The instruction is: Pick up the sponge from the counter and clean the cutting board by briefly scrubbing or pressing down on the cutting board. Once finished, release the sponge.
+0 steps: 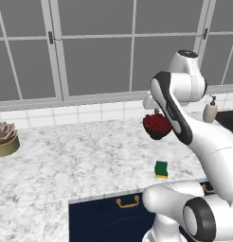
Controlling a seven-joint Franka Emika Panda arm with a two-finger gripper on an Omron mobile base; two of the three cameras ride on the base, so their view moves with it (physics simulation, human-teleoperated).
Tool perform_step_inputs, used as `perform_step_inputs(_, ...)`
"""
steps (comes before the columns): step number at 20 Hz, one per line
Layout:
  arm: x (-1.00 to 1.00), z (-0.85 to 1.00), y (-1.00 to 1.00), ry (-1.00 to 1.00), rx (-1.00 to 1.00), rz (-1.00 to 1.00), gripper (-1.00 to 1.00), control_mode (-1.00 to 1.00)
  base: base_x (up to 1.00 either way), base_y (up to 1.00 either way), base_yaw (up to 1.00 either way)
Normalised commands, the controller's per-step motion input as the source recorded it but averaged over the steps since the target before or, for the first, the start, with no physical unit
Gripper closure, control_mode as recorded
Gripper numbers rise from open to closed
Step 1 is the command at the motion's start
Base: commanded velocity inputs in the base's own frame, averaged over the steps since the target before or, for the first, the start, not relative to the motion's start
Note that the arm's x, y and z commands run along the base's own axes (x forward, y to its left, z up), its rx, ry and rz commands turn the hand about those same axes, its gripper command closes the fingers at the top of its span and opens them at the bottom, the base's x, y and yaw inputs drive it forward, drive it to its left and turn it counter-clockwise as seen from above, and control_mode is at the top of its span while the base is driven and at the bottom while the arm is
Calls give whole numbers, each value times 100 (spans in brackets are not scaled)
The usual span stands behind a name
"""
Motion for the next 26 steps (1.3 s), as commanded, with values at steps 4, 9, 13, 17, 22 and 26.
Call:
perform_step_inputs(4, -25, -39, 0, 2, 0, -3, -100, -100, 0, 0, 0)
perform_step_inputs(9, -98, -66, 0, 0, 0, -3, -100, -100, 0, 0, 0)
perform_step_inputs(13, -70, -59, -7, 0, 1, -5, -100, -100, 0, 0, 0)
perform_step_inputs(17, -12, -53, -29, 6, 1, 0, -100, -100, 0, 0, 0)
perform_step_inputs(22, 0, -52, -15, 5, 0, 0, -100, -100, 0, 0, 0)
perform_step_inputs(26, 0, -50, 0, 2, 0, -6, -100, -100, 0, 0, 0)
